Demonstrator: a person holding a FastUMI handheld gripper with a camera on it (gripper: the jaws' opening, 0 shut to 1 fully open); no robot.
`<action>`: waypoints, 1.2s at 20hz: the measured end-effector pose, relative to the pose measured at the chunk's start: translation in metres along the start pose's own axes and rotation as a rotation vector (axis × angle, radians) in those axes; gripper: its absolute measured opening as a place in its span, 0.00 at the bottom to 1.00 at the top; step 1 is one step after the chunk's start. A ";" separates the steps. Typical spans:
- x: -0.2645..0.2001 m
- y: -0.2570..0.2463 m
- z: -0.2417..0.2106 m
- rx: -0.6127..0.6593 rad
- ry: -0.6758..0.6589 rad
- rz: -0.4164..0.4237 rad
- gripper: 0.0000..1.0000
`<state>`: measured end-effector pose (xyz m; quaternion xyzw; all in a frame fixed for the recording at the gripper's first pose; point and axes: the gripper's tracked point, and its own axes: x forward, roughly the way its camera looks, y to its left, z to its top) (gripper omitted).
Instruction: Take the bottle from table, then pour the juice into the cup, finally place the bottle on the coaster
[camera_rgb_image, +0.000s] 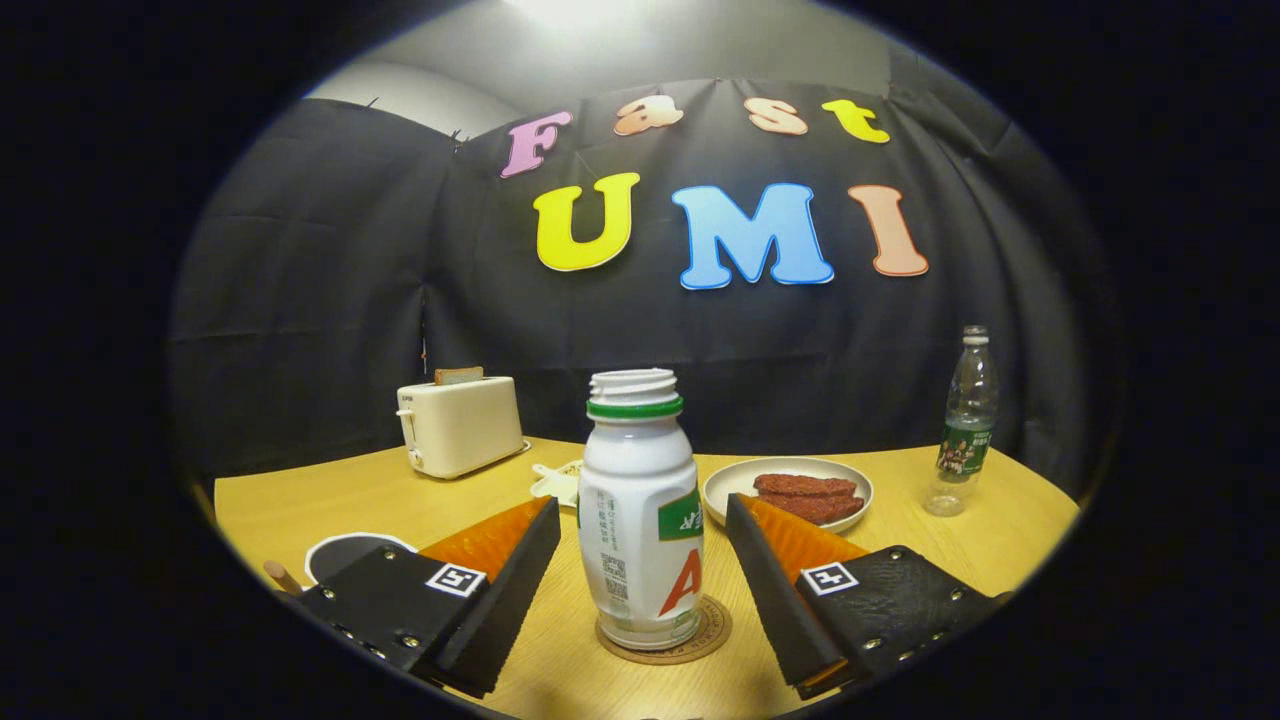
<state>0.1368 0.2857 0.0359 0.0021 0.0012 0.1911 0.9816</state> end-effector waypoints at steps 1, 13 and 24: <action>-0.004 -0.001 0.009 -0.004 -0.019 -0.004 0.99; -0.099 -0.019 0.140 -0.074 -0.307 -0.102 0.98; -0.121 -0.057 0.140 -0.038 -0.303 -0.156 0.99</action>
